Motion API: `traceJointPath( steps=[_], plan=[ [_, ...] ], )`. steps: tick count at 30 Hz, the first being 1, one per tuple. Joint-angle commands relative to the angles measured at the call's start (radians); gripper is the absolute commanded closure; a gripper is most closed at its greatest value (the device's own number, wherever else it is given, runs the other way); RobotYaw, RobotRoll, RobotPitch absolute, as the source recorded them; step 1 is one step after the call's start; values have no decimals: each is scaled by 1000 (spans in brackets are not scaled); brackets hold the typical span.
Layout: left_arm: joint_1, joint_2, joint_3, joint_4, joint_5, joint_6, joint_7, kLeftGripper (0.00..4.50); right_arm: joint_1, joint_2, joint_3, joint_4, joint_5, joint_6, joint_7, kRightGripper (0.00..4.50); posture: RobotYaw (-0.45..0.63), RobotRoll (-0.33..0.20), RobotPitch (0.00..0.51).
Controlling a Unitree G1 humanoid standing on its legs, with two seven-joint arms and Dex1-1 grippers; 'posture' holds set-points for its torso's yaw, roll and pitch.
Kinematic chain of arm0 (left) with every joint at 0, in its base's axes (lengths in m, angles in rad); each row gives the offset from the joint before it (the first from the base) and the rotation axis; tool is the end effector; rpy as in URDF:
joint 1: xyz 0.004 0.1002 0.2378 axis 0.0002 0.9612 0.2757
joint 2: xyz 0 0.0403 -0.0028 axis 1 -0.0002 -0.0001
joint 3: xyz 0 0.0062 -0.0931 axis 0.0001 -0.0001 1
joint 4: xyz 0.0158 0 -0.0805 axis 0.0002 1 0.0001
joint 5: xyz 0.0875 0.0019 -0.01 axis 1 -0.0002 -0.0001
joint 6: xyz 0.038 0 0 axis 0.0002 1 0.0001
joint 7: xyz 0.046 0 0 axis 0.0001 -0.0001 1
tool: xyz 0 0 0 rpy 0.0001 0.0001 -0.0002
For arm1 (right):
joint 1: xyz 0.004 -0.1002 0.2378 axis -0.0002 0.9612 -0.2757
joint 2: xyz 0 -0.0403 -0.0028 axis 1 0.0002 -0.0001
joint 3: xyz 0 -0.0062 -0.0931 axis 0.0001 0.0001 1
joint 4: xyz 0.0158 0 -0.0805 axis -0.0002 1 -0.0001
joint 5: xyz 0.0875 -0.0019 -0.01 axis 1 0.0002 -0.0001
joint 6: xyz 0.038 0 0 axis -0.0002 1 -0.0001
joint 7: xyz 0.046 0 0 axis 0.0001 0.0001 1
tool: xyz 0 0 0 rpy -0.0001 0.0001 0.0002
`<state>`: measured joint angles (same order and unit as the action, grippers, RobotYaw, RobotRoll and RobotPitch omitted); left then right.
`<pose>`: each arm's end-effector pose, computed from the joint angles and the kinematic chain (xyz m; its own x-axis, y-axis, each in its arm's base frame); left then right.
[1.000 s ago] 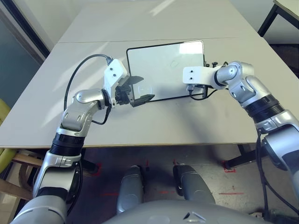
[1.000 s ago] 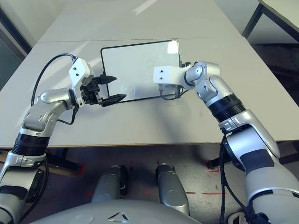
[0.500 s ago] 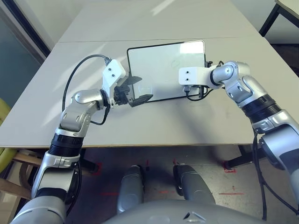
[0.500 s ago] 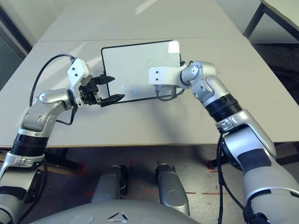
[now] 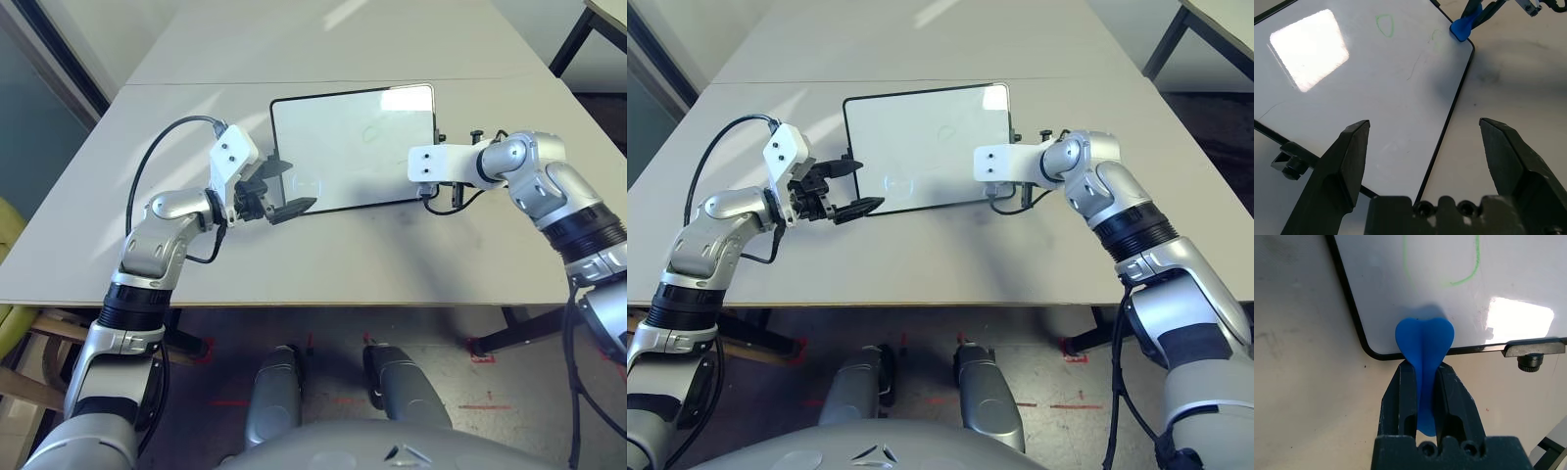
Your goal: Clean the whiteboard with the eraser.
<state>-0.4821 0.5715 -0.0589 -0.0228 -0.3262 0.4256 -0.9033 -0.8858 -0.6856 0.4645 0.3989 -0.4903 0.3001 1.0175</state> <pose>0.2617 0.2102 0.1681 0.5597 -0.8063 -0.1914 0.8265 0.5264 0.1994 0.3124 -0.1988 0.2052 0.6628 0.1963 -0.7226 -0.7469 0.1039 -0.6568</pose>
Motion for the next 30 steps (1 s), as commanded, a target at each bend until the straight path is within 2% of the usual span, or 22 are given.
traceJointPath(
  steps=[1, 14, 30],
  plan=[
    [3, 6, -5, 5, 7, -2, -8, 0, -24, 22, -20, 31, 5, 17, -13, 4240, -126, 0, 143],
    [8, 7, 0, -6, 5, 7, 0, 0, -93, 117, -14, 81, 4, 5, -41, 4241, -111, 0, 145],
    [13, 5, 3, -17, 2, 12, 12, 0, -103, 194, 11, 28, -6, 7, -27, 4242, -102, 0, 141]
  ],
)
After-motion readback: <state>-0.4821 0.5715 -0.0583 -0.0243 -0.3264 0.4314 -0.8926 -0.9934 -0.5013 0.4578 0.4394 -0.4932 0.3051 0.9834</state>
